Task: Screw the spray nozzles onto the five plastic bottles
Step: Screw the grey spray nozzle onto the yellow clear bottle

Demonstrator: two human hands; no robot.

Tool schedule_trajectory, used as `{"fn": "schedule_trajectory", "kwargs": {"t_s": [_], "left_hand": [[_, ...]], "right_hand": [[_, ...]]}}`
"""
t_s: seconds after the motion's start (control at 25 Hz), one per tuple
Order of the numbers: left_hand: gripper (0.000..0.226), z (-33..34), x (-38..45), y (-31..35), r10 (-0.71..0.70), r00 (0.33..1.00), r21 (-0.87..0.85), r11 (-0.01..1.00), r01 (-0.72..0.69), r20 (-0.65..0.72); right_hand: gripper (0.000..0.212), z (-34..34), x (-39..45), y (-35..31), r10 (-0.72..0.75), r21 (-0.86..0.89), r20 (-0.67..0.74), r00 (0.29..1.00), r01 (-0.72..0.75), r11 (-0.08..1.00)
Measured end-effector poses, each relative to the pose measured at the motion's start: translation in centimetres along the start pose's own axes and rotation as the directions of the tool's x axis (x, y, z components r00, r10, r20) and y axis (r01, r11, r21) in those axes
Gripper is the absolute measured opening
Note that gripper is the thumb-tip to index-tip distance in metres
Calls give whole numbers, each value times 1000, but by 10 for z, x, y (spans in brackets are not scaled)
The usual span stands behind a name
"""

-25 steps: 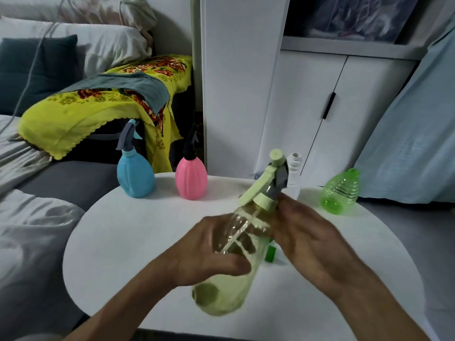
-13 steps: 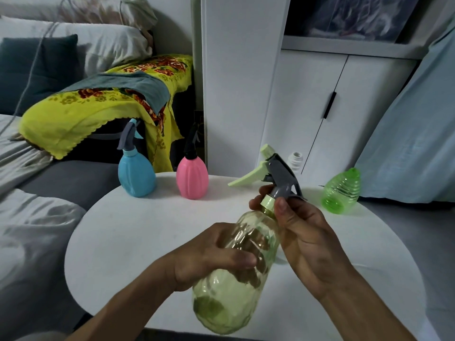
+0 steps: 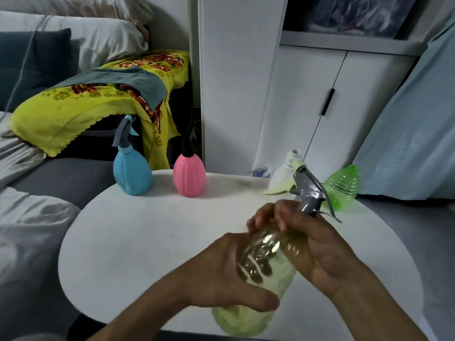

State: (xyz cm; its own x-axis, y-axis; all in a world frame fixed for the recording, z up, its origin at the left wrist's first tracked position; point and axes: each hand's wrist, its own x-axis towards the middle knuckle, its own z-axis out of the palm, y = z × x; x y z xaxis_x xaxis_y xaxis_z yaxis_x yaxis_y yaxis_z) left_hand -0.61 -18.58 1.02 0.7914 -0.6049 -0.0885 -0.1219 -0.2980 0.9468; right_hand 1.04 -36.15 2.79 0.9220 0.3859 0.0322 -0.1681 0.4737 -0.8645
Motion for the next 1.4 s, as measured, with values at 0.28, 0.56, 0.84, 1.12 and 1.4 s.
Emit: {"fn": "schedule_trajectory", "kwargs": {"t_s": [0.28, 0.56, 0.84, 1.12, 1.4], "left_hand": [[48, -10, 2, 1, -83, 981, -82, 992, 99, 177], [49, -7, 3, 0, -50, 998, 129, 990, 55, -42], [46, -19, -1, -2, -79, 995, 122, 990, 70, 65], [47, 5, 4, -1, 38, 981, 229, 973, 8, -192], [49, 16, 8, -3, 108, 942, 291, 957, -12, -317]], "right_hand": [[32, -3, 1, 2, -19, 24, 55, 998, 18, 1000], [37, 0, 5, -2, -112, -76, -22, 993, 110, 991], [39, 7, 4, 1, -105, -81, 0, 994, 105, 991], [44, 10, 8, 3, -305, -263, -238, 922, 241, 934], [42, 9, 9, 5, -366, -284, -306, 879, 282, 916]]}}
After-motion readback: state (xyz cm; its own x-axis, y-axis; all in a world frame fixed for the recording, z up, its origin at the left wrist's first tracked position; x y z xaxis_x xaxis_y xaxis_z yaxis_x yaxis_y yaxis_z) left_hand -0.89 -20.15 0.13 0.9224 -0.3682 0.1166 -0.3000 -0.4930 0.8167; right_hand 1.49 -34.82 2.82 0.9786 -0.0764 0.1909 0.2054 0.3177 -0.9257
